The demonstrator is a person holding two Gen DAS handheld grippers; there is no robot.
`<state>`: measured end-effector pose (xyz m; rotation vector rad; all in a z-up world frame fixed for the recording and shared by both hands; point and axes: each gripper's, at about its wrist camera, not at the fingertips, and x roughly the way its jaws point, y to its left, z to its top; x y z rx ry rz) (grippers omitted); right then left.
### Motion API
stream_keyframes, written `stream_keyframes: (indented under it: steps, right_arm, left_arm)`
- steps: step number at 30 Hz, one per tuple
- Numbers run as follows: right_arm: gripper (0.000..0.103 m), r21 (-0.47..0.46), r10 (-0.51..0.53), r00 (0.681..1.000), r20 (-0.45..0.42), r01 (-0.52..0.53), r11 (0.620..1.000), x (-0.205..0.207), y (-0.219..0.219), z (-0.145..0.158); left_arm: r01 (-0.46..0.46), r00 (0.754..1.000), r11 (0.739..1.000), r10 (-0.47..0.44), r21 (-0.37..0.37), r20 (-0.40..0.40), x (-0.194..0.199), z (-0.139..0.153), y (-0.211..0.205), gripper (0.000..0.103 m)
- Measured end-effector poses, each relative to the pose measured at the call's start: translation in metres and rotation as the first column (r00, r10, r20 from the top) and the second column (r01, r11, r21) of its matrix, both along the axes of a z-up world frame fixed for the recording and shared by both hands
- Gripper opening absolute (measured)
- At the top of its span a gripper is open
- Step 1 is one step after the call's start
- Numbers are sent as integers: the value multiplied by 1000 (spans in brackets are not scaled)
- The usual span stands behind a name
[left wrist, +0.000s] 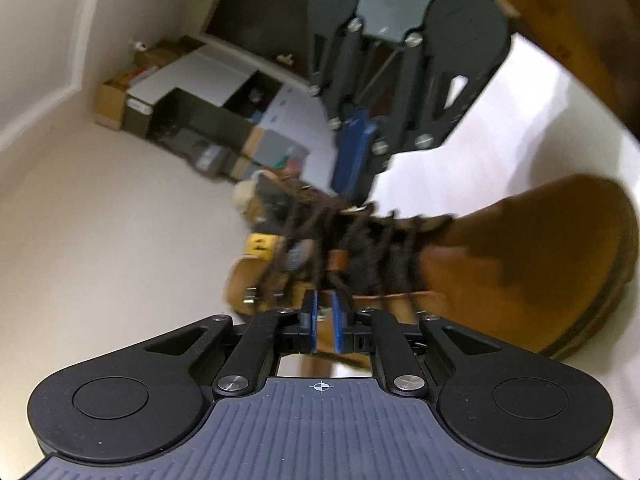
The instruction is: Lace up shoes with both hands
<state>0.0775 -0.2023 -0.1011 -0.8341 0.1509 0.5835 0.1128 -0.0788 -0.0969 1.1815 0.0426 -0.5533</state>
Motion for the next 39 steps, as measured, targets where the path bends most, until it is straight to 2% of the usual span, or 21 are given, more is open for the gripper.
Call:
stream_keyframes:
  steps: [6,14,21,28,36,39]
  right_arm:
    - [11,-5,14,1000,-9,-15,1000,17,4,-1]
    - [11,-25,23,1000,-3,-23,999,37,18,-10]
    - [11,-92,39,998,47,-34,995,51,34,-18]
    - [11,-105,39,998,57,-33,994,70,46,-31]
    - [11,-11,1,1000,16,0,1000,113,60,-47]
    - [10,-94,14,997,71,-8,996,125,74,-61]
  left_arm:
    - [3,1000,999,-3,38,-8,5,-3,-2,9]
    - [4,1000,1000,-4,11,-17,8,4,-7,10]
    - [0,999,1000,-1,-4,-39,11,4,-9,7]
    - [-2,999,1000,1,-17,-43,11,2,-11,7]
    - [-4,999,1000,3,-17,-42,10,1,-11,7]
    - [-13,998,999,11,-29,-55,11,2,-11,4]
